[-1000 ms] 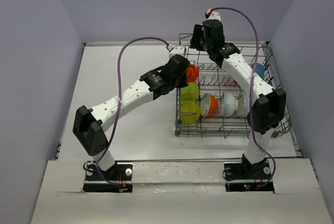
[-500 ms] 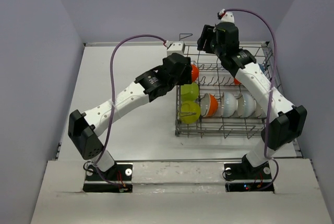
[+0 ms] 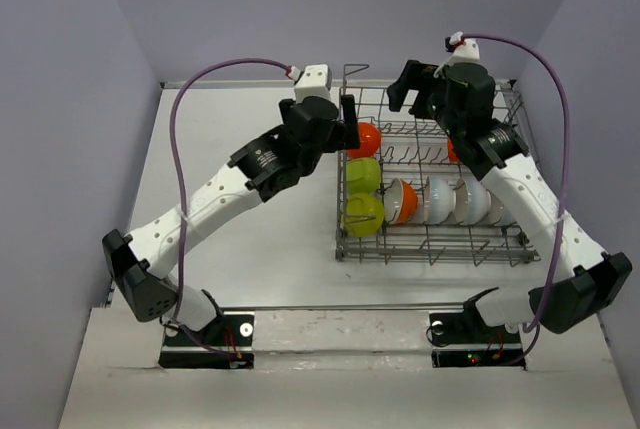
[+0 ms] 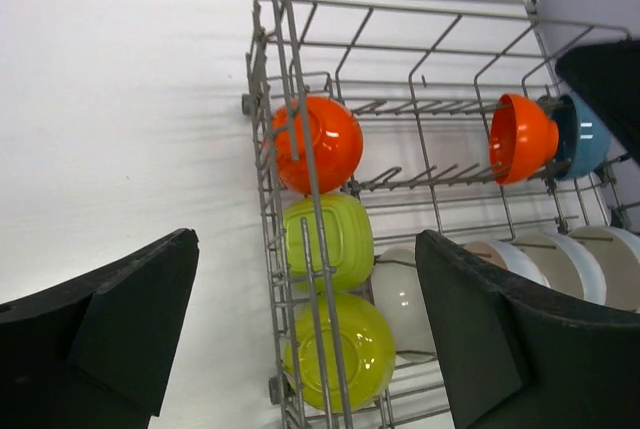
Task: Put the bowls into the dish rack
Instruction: Reset both arms
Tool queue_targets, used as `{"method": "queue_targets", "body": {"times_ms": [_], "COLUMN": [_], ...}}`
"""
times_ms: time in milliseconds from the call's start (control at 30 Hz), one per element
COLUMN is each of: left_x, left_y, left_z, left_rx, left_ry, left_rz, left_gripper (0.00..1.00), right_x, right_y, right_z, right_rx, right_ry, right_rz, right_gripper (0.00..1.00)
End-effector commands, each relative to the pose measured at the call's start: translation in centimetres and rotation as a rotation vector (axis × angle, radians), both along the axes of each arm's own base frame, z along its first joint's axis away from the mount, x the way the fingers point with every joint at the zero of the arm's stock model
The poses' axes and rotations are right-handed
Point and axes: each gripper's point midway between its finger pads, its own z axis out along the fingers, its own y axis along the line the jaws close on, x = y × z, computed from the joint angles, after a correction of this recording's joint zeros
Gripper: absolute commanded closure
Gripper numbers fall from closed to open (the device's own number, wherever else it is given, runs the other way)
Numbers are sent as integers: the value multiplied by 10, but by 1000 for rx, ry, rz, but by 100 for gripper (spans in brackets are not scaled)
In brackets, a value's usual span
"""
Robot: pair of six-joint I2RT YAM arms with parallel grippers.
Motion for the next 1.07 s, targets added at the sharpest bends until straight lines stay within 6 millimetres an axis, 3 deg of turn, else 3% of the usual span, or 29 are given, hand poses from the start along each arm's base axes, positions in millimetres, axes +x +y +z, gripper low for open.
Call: {"method": "queue_targets", "body": {"times_ms": [0,167,267,300,433,533,1033], "left_x": [-10,-20,-27,-27,-37,-38,-37], "left_y": [46,85,111,111,128,136,145], "left_z": [83,110,118,119,127,128,123], "left_rx": [-65,-39,-28,-29,-71,-65,-56], "left_ry": [-179,-264,-304,-305,-343,-365,-379], "left_rz": [97,174,242,243,260,286,320], "left_gripper": [1,1,1,1,1,1,1], "right_x": [-25,-50,-79,-86,-110,-125,-124], "right_y": [-7,-24,-41,-46,-70,-77,-71], "right_z": [20,27,36,44,44,53,67], "right_rx": [38,52,67,71,57,65,56], "right_ry": [-68,-100,-149,-174,-184,-219,-227], "right_rz": [6,-17,-34,-36,-105,-99,-65], "right_gripper": [0,0,0,0,0,0,0]}}
